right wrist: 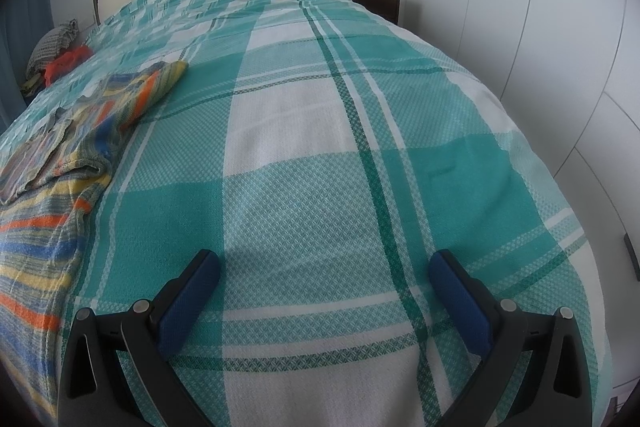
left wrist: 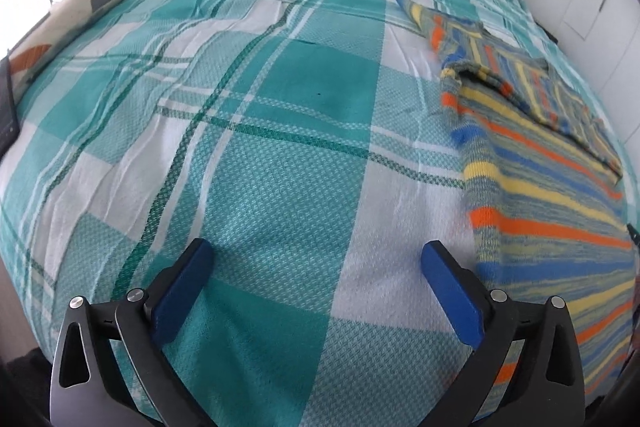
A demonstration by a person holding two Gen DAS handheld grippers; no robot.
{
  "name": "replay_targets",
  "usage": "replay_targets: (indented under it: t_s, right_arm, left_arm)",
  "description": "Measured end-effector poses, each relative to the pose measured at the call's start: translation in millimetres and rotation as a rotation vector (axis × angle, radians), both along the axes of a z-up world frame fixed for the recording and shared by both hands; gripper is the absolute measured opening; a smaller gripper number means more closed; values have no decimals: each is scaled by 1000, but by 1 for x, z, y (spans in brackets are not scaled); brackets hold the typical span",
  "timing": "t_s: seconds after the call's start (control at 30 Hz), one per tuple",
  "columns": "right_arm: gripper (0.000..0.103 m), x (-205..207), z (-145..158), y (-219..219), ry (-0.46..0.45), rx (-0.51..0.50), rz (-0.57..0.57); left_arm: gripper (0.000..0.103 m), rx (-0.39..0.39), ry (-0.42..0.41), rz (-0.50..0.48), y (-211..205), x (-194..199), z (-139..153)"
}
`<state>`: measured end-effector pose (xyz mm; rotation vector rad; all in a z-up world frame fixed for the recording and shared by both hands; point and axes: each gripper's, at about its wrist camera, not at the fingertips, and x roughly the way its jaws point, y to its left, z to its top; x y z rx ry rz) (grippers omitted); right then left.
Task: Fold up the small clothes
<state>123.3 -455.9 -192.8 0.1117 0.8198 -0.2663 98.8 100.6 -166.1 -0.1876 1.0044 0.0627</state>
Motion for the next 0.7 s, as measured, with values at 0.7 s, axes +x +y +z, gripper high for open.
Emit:
replay_targets:
  t_s: [0.7]
  right_arm:
    - [103, 0, 0, -1, -2, 6, 0]
  left_arm:
    - [103, 1, 15, -26, 0, 0, -2]
